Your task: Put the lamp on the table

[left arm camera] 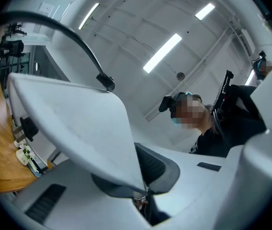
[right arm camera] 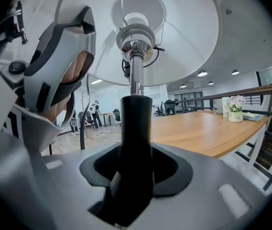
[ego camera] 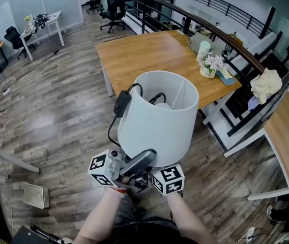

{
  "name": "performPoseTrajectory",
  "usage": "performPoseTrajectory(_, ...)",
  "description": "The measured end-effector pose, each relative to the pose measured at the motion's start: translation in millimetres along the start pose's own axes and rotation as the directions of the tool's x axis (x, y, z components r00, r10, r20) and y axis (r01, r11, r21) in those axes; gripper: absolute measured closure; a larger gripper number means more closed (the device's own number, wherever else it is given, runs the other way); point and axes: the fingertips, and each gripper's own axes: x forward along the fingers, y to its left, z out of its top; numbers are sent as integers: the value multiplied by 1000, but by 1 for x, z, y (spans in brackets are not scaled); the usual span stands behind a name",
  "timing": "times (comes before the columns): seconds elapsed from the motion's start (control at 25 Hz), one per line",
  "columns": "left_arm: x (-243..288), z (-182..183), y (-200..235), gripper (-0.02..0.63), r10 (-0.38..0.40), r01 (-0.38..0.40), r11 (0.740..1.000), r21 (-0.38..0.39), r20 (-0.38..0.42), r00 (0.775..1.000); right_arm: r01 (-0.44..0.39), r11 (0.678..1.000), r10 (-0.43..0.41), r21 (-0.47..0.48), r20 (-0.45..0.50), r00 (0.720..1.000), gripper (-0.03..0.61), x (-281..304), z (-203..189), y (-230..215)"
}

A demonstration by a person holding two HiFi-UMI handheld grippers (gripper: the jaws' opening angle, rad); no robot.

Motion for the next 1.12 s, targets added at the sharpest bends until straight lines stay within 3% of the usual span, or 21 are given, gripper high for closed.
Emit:
performPoseTrajectory(0.48, 12, 34, 95, 612, -80, 76, 992, -104, -34, 996, 118, 993, -119, 25, 8, 993, 391, 67, 22, -74)
performPoseTrajectory(1.12, 10, 87, 209, 612, -144, 125, 965, -231, -65, 987, 243, 967, -243, 74, -2, 970, 390, 160, 50, -141)
